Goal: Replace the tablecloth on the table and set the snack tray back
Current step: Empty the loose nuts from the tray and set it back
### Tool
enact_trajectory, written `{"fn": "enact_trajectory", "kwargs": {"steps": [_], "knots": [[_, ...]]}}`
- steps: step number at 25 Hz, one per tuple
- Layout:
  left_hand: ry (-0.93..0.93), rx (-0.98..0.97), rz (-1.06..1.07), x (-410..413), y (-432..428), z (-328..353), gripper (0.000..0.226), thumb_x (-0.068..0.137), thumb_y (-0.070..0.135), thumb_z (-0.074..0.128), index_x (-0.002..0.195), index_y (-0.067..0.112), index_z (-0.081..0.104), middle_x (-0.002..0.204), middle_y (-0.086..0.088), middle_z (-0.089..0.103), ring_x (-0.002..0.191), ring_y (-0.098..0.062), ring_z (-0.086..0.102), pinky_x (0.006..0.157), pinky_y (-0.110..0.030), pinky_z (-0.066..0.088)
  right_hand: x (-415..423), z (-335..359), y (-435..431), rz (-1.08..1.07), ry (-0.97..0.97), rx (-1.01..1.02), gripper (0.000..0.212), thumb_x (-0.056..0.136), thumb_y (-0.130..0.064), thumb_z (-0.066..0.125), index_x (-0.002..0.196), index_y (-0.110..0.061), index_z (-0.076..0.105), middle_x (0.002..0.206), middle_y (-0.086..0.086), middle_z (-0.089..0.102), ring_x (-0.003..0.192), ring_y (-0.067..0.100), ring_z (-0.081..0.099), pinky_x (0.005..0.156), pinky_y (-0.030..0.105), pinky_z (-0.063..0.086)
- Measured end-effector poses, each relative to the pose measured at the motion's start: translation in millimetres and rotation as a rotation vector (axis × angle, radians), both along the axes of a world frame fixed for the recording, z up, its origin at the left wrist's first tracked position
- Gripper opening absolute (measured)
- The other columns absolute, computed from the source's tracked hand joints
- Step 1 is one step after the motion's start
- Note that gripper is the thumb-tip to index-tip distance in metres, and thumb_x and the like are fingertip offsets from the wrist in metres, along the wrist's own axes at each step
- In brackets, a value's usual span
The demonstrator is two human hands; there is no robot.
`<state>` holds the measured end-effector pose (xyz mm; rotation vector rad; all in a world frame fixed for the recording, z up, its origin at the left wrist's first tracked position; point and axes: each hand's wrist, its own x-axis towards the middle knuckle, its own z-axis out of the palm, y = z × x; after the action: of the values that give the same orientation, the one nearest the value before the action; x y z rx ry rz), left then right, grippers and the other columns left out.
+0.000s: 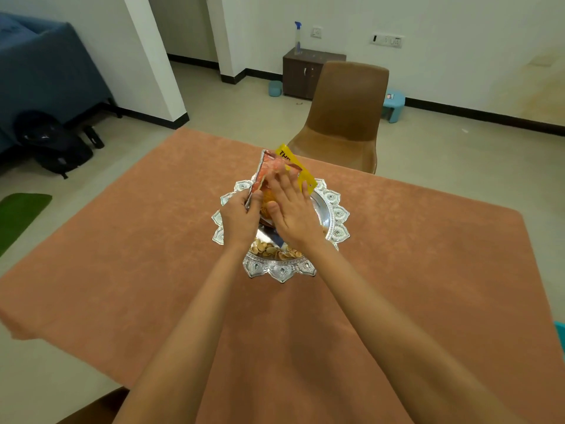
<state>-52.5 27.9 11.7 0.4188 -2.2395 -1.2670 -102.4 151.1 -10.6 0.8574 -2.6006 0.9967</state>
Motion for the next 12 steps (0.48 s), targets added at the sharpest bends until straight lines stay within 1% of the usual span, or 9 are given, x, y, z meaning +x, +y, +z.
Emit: {"fn": "enact_trajectory", "kwargs": {"steps": [1, 3, 4, 5, 6, 7, 9, 11, 12], "knots": [[0.009, 0.004, 0.009, 0.1, 2.6, -0.9, 0.044, 0.096, 0.030, 0.054, 0.057, 0.021, 0.038, 0.052, 0.009, 0.035, 0.049, -0.008, 0.030, 0.046, -0.018, 0.024, -1.4, -2.1, -0.6, -0.021, -0.060, 0.019, 0.059, 0.100, -0.046, 0.015, 0.153, -0.021, 0.007, 0.161, 0.000, -0.002, 0.147, 0.020, -0.008, 0.118, 0.043, -0.007], [0.004, 0.086, 0.010, 3.8, 13.3, -3.2, 0.042, 0.097, 0.032, 0.053, 0.058, 0.024, 0.038, 0.053, 0.010, 0.034, 0.048, -0.007, 0.030, 0.048, -0.020, 0.022, -5.2, -4.7, 12.6, -0.212, -0.340, -0.140, 0.065, 0.099, -0.051, 0.017, 0.154, -0.018, 0.005, 0.161, 0.006, 0.004, 0.148, 0.022, -0.004, 0.119, 0.045, -0.003], [0.005, 0.147, -0.004, 6.0, 20.4, -3.0, 0.039, 0.097, 0.034, 0.053, 0.060, 0.021, 0.044, 0.054, 0.010, 0.035, 0.048, -0.006, 0.031, 0.048, -0.021, 0.023, -8.1, -3.7, 22.5, -0.262, -0.465, -0.258, 0.072, 0.096, -0.060, 0.019, 0.153, -0.019, 0.010, 0.160, 0.007, 0.013, 0.147, 0.023, 0.005, 0.119, 0.046, 0.005], [0.011, 0.195, -0.032, 7.2, 28.8, -1.8, 0.037, 0.097, 0.036, 0.052, 0.065, 0.016, 0.050, 0.055, 0.010, 0.037, 0.048, -0.004, 0.032, 0.048, -0.020, 0.024, -10.3, 0.6, 33.3, -0.258, -0.558, -0.412, 0.078, 0.089, -0.072, 0.021, 0.151, -0.024, 0.019, 0.156, 0.005, 0.027, 0.145, 0.024, 0.019, 0.117, 0.047, 0.016], [0.022, 0.236, -0.072, 8.9, 38.6, 2.5, 0.037, 0.096, 0.039, 0.052, 0.071, 0.012, 0.055, 0.056, 0.008, 0.041, 0.049, -0.003, 0.034, 0.048, -0.019, 0.027, -11.7, 7.8, 44.0, -0.230, -0.652, -0.561, 0.082, 0.082, -0.080, 0.025, 0.145, -0.029, 0.031, 0.147, 0.000, 0.042, 0.137, 0.022, 0.037, 0.113, 0.047, 0.027], [0.037, 0.280, -0.115, 10.1, 48.8, 5.9, 0.038, 0.095, 0.042, 0.052, 0.078, 0.009, 0.059, 0.059, 0.003, 0.046, 0.053, -0.002, 0.038, 0.050, -0.021, 0.032, -13.6, 14.2, 53.7, -0.179, -0.751, -0.700, 0.080, 0.078, -0.083, 0.032, 0.139, -0.032, 0.041, 0.137, -0.002, 0.053, 0.127, 0.019, 0.050, 0.108, 0.046, 0.037], [0.055, 0.369, -0.159, 9.7, 68.3, 8.6, 0.040, 0.093, 0.049, 0.052, 0.087, 0.011, 0.063, 0.071, -0.006, 0.060, 0.065, -0.010, 0.053, 0.058, -0.032, 0.044, -11.0, 25.1, 76.0, -0.138, -0.897, -0.908, 0.065, 0.081, -0.072, 0.049, 0.129, -0.028, 0.051, 0.123, -0.001, 0.064, 0.110, 0.019, 0.064, 0.097, 0.045, 0.049], [0.024, 0.481, -0.210, 8.4, 91.7, 4.3, 0.037, 0.091, 0.051, 0.053, 0.093, 0.016, 0.066, 0.083, -0.004, 0.069, 0.078, -0.017, 0.065, 0.068, -0.036, 0.052, -5.7, 23.8, 110.4, -0.245, -0.879, -0.985, 0.054, 0.084, -0.046, 0.066, 0.130, -0.023, 0.046, 0.118, 0.000, 0.067, 0.101, 0.020, 0.068, 0.091, 0.048, 0.053], [-0.025, 0.520, -0.244, 7.8, 106.2, -0.2, 0.039, 0.090, 0.054, 0.053, 0.095, 0.018, 0.067, 0.086, -0.004, 0.070, 0.083, -0.021, 0.067, 0.071, -0.039, 0.054, -1.4, 21.7, 132.7, -0.315, -0.830, -0.999, 0.051, 0.086, -0.027, 0.068, 0.131, -0.021, 0.044, 0.115, 0.001, 0.067, 0.097, 0.019, 0.068, 0.085, 0.046, 0.055]]}}
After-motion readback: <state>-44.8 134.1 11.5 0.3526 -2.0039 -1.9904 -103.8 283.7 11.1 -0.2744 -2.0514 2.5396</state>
